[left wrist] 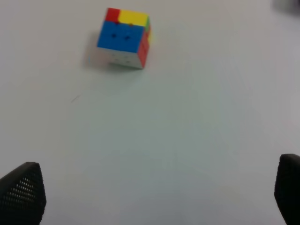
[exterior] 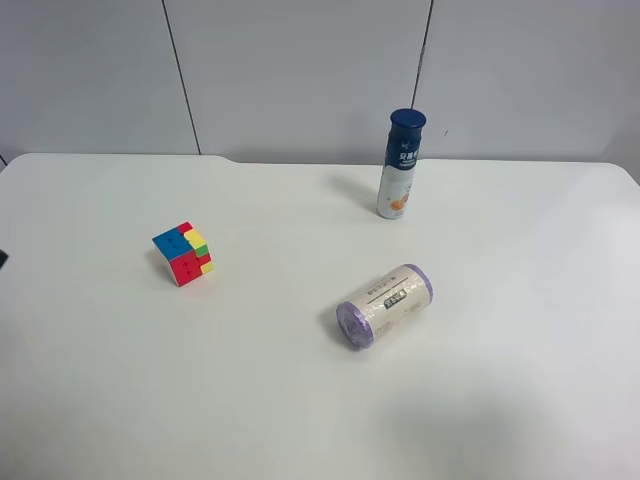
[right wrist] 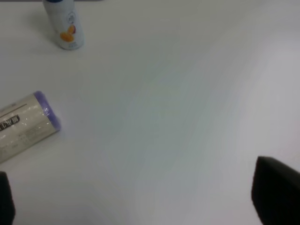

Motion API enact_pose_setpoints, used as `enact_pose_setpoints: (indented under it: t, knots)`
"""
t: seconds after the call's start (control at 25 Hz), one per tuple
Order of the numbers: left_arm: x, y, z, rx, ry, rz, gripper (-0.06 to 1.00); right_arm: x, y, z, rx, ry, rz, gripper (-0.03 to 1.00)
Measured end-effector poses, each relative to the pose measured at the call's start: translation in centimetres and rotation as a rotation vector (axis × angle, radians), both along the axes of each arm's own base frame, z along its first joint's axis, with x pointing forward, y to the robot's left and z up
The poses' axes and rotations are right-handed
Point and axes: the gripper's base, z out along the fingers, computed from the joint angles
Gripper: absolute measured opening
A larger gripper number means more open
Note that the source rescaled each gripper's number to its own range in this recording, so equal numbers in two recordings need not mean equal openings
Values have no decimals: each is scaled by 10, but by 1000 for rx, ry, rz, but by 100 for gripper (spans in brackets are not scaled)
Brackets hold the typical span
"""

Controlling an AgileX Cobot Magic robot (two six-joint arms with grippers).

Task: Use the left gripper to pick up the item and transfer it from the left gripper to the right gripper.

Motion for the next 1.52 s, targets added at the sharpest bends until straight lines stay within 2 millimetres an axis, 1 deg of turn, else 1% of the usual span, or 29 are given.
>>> enact_pose_setpoints:
  t: [0.08, 0.2, 0.36, 0.48, 0.64, 0.8, 1.08, 1.24, 1.32, 1.52]
  knots:
    - [19, -15, -7, 63, 32, -71, 96, 0, 0, 0, 0, 0, 0, 100]
    - [44, -39, -20, 172, 31, -174, 96, 0, 0, 0, 0, 0, 0, 100]
    - [72, -71, -40, 272, 39, -264, 96, 0, 0, 0, 0, 0, 0, 100]
    - [94, -87, -53, 291, 38, -264, 96, 0, 0, 0, 0, 0, 0, 100]
    - [118, -101, -69, 330, 39, -281, 96, 0, 0, 0, 0, 0, 0, 100]
    - [142, -104, -90, 345, 71, -261, 96, 0, 0, 0, 0, 0, 0, 100]
    - [175, -86, -138, 347, 180, -245, 96, 0, 0, 0, 0, 0, 0, 100]
    - [186, -77, -159, 355, 210, -285, 96, 0, 0, 0, 0, 0, 0, 100]
    - [190, -76, -166, 363, 202, -306, 96, 0, 0, 0, 0, 0, 0, 100]
    - [199, -80, -182, 364, 153, -331, 96, 0, 0, 0, 0, 0, 0, 100]
